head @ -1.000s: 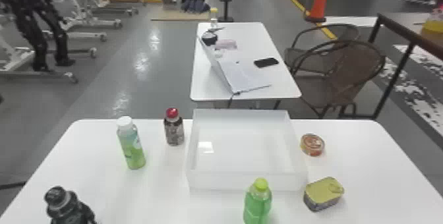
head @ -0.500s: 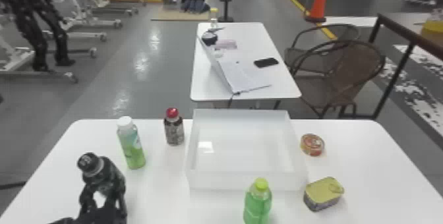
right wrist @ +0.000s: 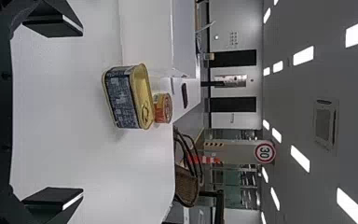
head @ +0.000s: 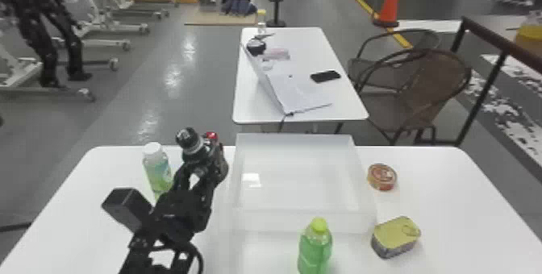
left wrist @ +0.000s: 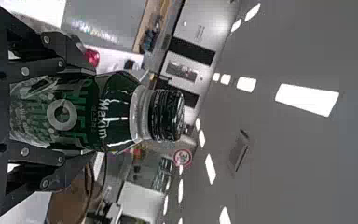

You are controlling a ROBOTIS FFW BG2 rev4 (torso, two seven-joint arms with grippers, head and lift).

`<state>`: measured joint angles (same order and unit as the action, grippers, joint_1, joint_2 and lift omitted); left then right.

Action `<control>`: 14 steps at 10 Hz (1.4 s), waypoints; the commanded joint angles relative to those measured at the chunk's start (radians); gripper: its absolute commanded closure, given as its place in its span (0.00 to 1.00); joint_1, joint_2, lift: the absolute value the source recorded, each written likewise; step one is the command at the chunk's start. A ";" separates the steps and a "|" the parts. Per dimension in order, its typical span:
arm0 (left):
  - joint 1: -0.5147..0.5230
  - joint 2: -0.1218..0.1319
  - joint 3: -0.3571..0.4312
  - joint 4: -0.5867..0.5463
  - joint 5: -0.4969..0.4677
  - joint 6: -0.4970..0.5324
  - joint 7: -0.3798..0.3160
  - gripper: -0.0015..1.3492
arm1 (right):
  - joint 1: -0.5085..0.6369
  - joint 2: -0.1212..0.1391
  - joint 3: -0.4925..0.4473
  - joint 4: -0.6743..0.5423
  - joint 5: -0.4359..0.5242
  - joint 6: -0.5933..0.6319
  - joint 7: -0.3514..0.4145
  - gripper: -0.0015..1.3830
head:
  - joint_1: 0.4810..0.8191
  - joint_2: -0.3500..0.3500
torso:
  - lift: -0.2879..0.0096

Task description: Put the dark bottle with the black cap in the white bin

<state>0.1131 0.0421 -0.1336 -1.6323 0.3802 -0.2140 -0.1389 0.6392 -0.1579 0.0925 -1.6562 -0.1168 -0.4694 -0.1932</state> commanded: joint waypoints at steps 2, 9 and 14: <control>-0.119 -0.019 -0.037 0.078 0.052 0.077 -0.094 0.70 | -0.003 0.001 0.001 0.004 -0.003 0.000 0.000 0.07 | 0.20 0.50 | 0.63; -0.274 -0.045 -0.104 0.368 0.172 0.156 -0.277 0.12 | -0.009 0.003 0.001 0.015 -0.014 0.000 0.003 0.07 | 0.20 0.50 | 0.63; -0.250 -0.045 -0.093 0.347 0.197 -0.004 -0.274 0.12 | -0.007 0.003 0.001 0.016 -0.015 0.000 0.005 0.07 | 0.20 0.50 | 0.63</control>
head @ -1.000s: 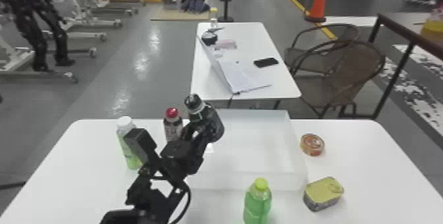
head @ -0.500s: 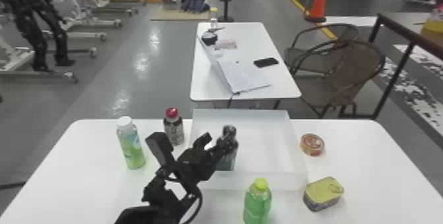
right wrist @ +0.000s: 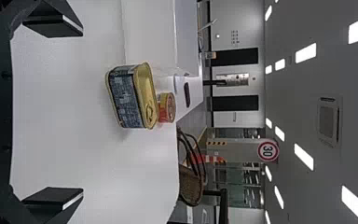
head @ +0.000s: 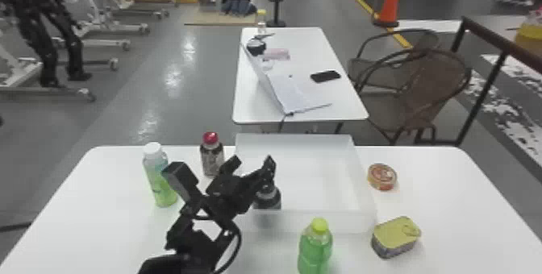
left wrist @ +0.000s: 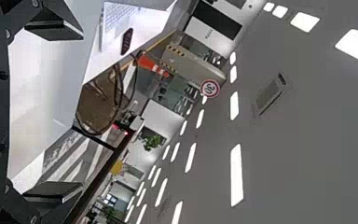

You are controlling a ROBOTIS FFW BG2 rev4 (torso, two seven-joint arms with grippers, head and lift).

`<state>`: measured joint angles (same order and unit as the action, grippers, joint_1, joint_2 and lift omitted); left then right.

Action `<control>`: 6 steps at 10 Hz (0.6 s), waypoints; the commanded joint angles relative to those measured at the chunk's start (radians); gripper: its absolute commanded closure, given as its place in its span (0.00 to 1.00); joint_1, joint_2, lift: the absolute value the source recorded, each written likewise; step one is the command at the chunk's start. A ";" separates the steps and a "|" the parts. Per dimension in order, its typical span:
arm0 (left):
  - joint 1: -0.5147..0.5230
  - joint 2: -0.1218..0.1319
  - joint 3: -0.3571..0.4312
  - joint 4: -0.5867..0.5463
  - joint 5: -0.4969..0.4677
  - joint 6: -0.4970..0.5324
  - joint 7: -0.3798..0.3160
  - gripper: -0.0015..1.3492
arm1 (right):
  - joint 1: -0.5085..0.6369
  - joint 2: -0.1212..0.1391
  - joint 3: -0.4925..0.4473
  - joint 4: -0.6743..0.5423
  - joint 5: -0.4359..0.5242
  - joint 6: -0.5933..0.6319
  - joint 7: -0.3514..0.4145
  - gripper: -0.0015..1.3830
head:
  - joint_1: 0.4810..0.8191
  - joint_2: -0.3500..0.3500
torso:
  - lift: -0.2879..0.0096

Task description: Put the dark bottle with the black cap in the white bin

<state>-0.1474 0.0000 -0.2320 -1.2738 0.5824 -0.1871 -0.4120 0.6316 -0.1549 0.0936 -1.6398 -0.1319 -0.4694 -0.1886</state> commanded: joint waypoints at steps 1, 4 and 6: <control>0.062 -0.003 0.036 -0.075 -0.055 -0.054 0.028 0.12 | 0.000 0.000 0.000 0.000 0.000 0.000 0.000 0.07 | 0.20 0.50 | 0.63; 0.319 0.002 0.223 -0.268 -0.222 -0.094 0.140 0.12 | 0.002 0.000 0.003 -0.005 0.003 0.000 0.000 0.07 | 0.20 0.50 | 0.63; 0.466 -0.003 0.313 -0.346 -0.305 -0.160 0.223 0.12 | 0.008 -0.002 0.002 -0.011 0.005 0.000 0.000 0.07 | 0.20 0.50 | 0.63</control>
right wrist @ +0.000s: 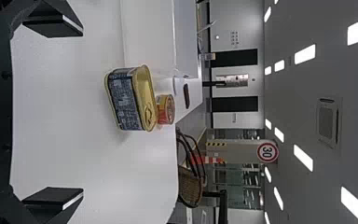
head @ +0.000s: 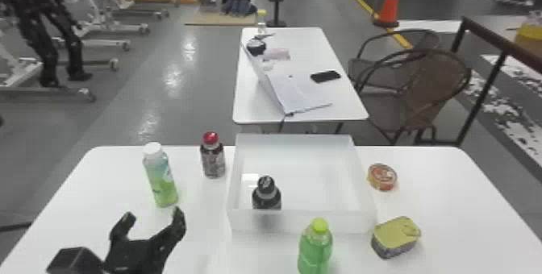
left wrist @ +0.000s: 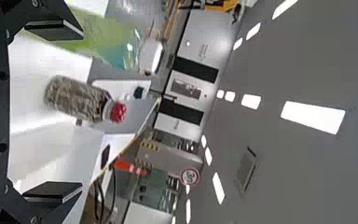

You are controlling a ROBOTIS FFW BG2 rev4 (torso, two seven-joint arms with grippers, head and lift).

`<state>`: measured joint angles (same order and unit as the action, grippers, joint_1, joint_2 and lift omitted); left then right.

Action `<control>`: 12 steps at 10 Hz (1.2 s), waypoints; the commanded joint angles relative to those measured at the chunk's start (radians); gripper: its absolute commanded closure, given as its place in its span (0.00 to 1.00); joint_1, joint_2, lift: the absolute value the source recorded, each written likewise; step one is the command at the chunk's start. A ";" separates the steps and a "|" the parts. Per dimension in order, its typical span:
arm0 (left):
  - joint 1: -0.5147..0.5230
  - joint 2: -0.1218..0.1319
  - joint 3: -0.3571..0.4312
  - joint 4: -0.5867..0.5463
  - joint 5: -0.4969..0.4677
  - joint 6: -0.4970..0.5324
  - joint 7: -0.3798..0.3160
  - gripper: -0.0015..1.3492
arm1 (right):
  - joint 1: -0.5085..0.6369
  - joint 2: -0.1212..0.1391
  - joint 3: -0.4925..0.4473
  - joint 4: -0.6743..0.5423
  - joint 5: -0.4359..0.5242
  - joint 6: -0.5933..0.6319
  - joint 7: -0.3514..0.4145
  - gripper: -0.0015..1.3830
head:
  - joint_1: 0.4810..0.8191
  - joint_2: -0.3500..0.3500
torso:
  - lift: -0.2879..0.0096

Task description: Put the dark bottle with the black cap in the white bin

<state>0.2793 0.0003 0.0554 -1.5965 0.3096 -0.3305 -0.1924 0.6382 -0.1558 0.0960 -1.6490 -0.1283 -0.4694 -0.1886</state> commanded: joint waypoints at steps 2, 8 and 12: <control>0.147 -0.003 0.120 -0.059 -0.150 -0.071 0.004 0.12 | 0.005 -0.002 -0.001 -0.006 0.001 0.002 0.000 0.07 | 0.20 0.50 | 0.63; 0.228 -0.003 0.192 0.058 -0.247 -0.214 0.007 0.12 | 0.015 -0.007 -0.001 -0.018 0.003 0.017 0.000 0.07 | 0.20 0.50 | 0.63; 0.231 -0.003 0.136 0.066 -0.221 -0.208 0.028 0.12 | 0.015 -0.010 -0.001 -0.020 0.004 0.017 0.000 0.07 | 0.20 0.50 | 0.63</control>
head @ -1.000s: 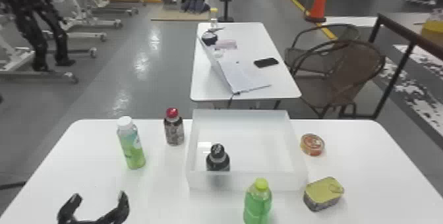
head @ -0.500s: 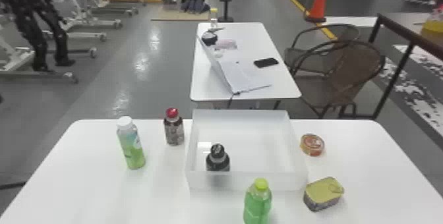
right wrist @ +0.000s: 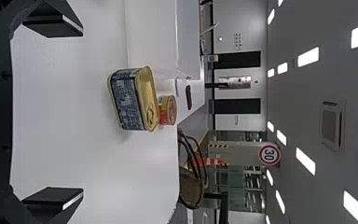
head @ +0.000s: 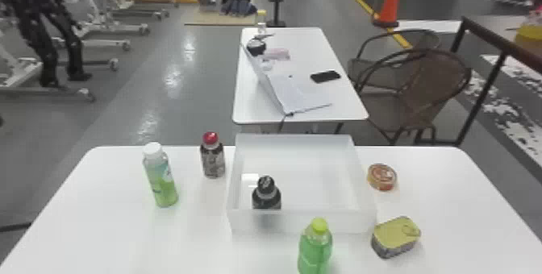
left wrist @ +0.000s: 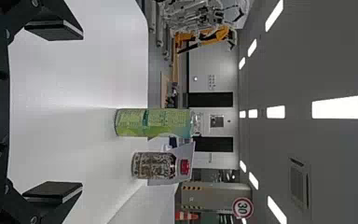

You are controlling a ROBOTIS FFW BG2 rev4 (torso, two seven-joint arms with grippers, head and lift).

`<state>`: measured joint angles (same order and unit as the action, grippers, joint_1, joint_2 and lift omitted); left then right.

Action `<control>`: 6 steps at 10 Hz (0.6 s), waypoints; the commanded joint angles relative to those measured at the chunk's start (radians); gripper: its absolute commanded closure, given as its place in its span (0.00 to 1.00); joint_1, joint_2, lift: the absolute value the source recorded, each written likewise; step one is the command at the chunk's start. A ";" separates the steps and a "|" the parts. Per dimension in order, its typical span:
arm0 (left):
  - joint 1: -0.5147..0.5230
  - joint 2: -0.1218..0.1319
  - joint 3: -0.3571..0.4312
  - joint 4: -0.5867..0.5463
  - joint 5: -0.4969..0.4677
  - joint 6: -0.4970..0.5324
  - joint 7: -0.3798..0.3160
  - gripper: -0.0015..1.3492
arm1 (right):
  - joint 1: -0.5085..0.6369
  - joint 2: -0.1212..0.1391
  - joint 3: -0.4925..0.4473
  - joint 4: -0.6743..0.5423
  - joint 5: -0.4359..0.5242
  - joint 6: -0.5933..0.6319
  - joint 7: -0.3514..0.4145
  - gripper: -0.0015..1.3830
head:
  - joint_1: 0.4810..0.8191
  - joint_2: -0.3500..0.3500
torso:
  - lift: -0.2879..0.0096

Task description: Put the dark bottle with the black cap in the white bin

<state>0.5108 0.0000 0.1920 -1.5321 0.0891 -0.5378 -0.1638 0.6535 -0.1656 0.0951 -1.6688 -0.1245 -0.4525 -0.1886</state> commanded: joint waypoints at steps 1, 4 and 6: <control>-0.001 -0.003 0.000 0.003 0.003 -0.001 0.000 0.12 | 0.000 0.001 0.000 0.000 0.000 0.000 0.000 0.07 | 0.20 0.50 | 0.63; -0.005 -0.003 -0.003 0.006 0.004 -0.002 0.000 0.12 | 0.000 0.001 0.000 0.000 0.000 0.000 0.000 0.07 | 0.20 0.50 | 0.63; -0.006 -0.003 -0.003 0.009 0.006 -0.002 0.000 0.12 | 0.002 0.001 0.000 -0.002 0.003 0.000 0.000 0.07 | 0.20 0.50 | 0.63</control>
